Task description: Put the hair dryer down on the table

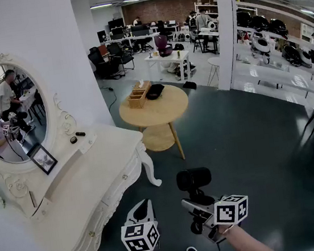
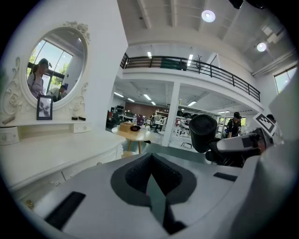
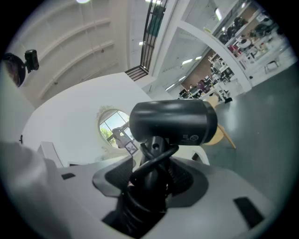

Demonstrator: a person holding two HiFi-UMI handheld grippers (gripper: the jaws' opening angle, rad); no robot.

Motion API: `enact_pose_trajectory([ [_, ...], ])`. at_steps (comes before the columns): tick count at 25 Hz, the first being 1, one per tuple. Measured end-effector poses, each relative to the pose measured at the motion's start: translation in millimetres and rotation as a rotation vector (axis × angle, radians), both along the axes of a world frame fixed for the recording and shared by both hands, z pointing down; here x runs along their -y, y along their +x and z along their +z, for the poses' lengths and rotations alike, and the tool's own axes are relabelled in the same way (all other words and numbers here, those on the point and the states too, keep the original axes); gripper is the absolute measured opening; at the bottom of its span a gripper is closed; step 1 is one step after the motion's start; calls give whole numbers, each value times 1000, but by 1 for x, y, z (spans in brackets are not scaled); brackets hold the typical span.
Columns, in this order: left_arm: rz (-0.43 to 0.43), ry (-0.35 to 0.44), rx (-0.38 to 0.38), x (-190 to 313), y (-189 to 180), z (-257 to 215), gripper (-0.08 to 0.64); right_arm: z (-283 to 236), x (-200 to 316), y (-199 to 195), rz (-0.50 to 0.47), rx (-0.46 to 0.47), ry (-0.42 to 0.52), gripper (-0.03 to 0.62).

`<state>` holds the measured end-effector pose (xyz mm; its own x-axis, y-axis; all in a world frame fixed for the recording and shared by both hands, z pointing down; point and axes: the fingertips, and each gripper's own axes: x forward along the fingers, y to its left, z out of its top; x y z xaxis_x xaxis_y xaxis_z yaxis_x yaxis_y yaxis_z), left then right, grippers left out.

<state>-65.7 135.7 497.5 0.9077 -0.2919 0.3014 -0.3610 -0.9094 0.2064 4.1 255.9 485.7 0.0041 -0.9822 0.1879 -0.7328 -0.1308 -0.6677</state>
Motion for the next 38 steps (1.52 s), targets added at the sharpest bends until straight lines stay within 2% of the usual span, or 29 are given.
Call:
enact_pose_trajectory([
  [15,-21,11,-5,-7,17,-3,0,8,-1,15,-30,30,-9,236],
  [23,-43,-8,30,-7,15,13,0,16,7,25,-44,45,-30,236],
  [31,-60,-9,42,40,38,21,0,21,58,46,-73,35,-35,236],
  [38,-57,-15,31,130,85,24,0,18,147,89,-85,27,-9,236],
])
